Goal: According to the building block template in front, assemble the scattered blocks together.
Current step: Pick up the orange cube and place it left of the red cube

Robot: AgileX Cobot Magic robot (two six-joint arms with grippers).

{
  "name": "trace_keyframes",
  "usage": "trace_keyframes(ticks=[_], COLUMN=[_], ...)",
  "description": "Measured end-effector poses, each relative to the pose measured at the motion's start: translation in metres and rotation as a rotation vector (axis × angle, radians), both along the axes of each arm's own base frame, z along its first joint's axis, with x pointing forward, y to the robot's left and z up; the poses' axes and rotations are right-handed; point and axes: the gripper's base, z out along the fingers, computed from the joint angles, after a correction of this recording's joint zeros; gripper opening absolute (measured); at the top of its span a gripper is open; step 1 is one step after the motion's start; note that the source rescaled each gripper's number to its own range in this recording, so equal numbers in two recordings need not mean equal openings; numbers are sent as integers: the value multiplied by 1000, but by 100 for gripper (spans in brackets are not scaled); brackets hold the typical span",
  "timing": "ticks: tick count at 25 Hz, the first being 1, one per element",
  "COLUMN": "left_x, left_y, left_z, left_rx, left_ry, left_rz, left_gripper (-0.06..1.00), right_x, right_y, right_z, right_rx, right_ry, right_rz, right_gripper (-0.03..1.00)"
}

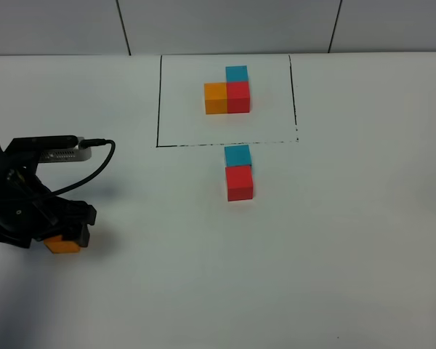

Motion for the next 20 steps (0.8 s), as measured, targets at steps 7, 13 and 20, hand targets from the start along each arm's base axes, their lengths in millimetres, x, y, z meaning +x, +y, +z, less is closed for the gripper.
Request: trace_keyframes(ticks=[7,13,20], left_x=[8,10,12], left_y=[-1,-1,-2], left_z=[-13,-30,-28], left_rx=[0,10,12], left_ry=[-16,26,52], left_rz=[45,56,52], left_gripper=[77,67,0], right_x=[0,0,0], right_y=[0,0,0], right_z=[0,0,0], right_rx=[0,0,0], right_ry=[0,-1,0], right_rz=[0,0,0], right_gripper=[68,68,68])
